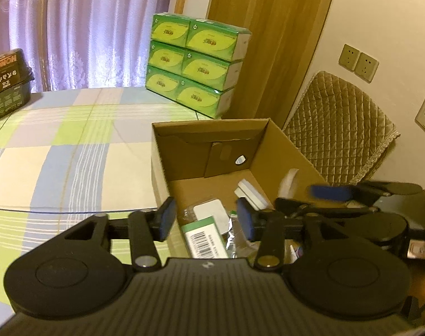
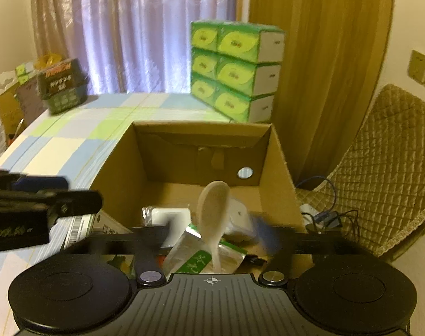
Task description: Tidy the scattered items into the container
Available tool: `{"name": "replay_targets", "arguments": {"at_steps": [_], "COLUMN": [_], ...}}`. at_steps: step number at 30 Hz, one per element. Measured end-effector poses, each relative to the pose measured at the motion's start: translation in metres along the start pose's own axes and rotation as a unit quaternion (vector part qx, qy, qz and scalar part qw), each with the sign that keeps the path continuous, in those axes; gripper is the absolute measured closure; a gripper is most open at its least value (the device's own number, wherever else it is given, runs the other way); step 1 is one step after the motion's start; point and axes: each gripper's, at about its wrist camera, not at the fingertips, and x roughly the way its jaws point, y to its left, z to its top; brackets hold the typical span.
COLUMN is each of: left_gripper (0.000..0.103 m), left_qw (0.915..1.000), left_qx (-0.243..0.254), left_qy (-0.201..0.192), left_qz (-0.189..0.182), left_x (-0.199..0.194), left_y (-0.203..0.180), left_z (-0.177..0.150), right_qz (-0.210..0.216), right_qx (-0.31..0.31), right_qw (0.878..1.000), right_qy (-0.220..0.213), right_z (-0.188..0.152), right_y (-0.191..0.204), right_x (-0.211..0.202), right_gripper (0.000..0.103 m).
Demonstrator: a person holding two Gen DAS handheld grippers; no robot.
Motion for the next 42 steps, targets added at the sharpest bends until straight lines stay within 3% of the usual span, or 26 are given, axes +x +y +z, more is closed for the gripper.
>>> {"name": "replay_targets", "arguments": {"at_steps": [5, 10, 13, 20, 28, 30, 31, 32, 42], "left_gripper": [0.033, 0.008, 0.002, 0.002, 0.001, 0.001, 0.001, 0.002, 0.002], "left_qw": [0.9997, 0.9993, 0.9995, 0.9996, 0.9988, 0.999, 0.9991, 0.9992, 0.9992], "left_qx": [0.011, 0.01, 0.001, -0.022, -0.039, -0.035, -0.032, -0.029, -0.008], "left_qy": [-0.013, -0.023, -0.02, -0.013, -0.016, -0.014, -0.011, -0.007, 0.023], "left_qz": [0.016, 0.029, 0.025, 0.009, 0.023, 0.025, 0.025, 0.027, 0.031], "left_x": [-0.02, -0.042, -0.055, -0.085, -0.123, -0.131, -0.135, -0.137, -0.154], "left_y": [0.011, 0.02, 0.025, 0.034, 0.031, 0.027, 0.026, 0.025, 0.015], "left_z": [-0.006, -0.009, -0.012, -0.021, -0.039, -0.046, -0.049, -0.053, -0.085], "right_qz": [0.0, -0.002, -0.007, -0.014, -0.019, -0.021, -0.022, -0.025, -0.041], "right_qx": [-0.003, 0.014, 0.016, 0.015, 0.057, 0.063, 0.062, 0.059, 0.065], "right_qw": [1.0, 1.0, 1.0, 1.0, 0.998, 0.998, 0.998, 0.998, 0.997], "right_qy": [0.0, 0.0, 0.0, 0.003, 0.011, 0.014, 0.014, 0.012, 0.014], "right_z": [-0.001, -0.003, -0.005, -0.009, -0.022, -0.028, -0.032, -0.036, -0.067], "right_y": [0.004, 0.007, 0.012, 0.031, 0.052, 0.059, 0.062, 0.066, 0.078], "right_x": [-0.007, -0.019, -0.031, -0.067, -0.113, -0.123, -0.128, -0.134, -0.165], "right_gripper": [0.018, 0.017, 0.017, 0.017, 0.017, 0.012, 0.002, 0.0, 0.0]}}
